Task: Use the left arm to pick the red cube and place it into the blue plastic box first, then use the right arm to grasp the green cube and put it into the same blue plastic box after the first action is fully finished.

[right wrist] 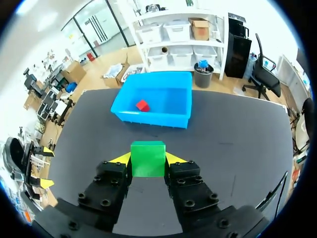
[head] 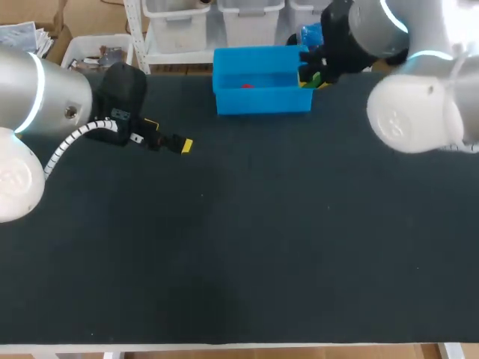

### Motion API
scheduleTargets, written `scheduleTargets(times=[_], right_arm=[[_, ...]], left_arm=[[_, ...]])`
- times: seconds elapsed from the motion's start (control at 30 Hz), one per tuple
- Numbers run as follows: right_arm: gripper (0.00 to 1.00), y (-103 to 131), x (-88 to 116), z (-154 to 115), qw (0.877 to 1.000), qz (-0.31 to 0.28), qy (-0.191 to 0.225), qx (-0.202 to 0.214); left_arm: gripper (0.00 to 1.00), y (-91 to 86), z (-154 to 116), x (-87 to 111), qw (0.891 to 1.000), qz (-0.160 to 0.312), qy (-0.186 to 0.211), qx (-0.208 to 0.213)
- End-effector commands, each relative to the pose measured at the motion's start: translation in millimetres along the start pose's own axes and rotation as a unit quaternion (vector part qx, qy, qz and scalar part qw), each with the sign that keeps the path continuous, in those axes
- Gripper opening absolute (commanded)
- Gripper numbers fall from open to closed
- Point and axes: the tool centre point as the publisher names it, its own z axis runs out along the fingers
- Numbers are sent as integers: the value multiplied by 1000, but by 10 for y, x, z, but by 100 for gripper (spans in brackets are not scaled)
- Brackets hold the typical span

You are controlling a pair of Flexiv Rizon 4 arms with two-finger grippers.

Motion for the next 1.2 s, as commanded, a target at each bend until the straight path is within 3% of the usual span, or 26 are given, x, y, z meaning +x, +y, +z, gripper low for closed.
scheduleTargets(times=[0.03,0.43,0.93,1.2], right_arm=[[0,-34,-2,10,999,0,-44,1],[0,-144,-291,218,999,-17,-29,-17],[0,-310,-803,763,999,-27,-22,-41],[0,-300,-960,1028,998,-31,-8,-55]], left_arm=[[100,27,-5,16,1000,2,-4,6],[100,27,-5,16,1000,2,-4,6],[100,27,-5,16,1000,2,-4,6],[100,27,-5,16,1000,2,-4,6]])
